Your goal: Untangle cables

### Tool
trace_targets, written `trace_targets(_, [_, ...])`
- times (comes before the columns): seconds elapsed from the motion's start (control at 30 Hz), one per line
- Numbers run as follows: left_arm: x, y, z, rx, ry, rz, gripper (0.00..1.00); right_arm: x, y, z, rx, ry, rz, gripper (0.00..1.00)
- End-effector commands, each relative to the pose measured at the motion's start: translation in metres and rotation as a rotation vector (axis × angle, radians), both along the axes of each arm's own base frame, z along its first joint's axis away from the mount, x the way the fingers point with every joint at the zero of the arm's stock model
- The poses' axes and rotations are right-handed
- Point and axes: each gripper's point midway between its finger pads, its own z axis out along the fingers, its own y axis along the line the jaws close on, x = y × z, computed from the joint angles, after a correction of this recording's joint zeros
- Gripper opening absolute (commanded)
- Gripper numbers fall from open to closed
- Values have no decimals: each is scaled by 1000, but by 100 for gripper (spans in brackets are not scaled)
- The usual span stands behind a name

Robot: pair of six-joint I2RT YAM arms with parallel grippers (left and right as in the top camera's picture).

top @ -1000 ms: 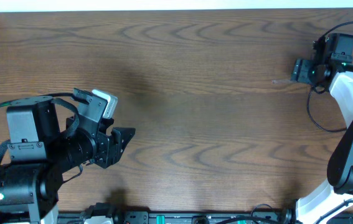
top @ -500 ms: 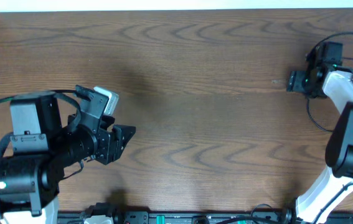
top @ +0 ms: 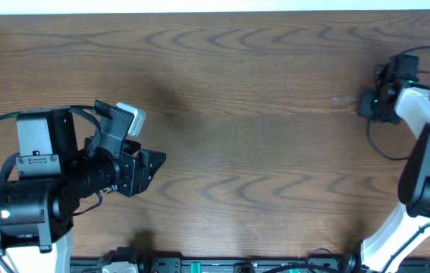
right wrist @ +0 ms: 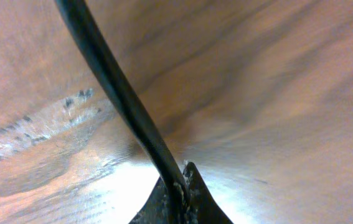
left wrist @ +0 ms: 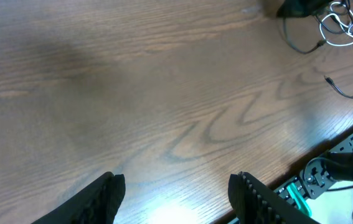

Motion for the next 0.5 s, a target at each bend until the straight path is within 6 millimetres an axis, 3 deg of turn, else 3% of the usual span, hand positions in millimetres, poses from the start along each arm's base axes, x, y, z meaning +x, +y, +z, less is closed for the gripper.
trace_targets(0.0, [-2,0,3,0,-2,2,59,8,-37,84,-57,-198,-114,1])
trace_targets(0.13, [-2,0,3,-1,-2,2,59,-8,-88,165,-117,-388,-250,1])
trace_targets(0.17, [-2,0,3,0,-3,2,59,-21,-109,192,-140,-456,-318,1])
trace_targets(0.23, [-2,0,3,0,-3,2,59,-44,-138,222,-182,-529,-403,1])
trace_targets(0.33, [-1,0,3,-1,-4,2,59,-82,-177,243,-232,-563,-515,1])
trace_targets(0.47, [-3,-6,6,-32,-11,-27,59,-130,-208,222,-172,-499,-718,4])
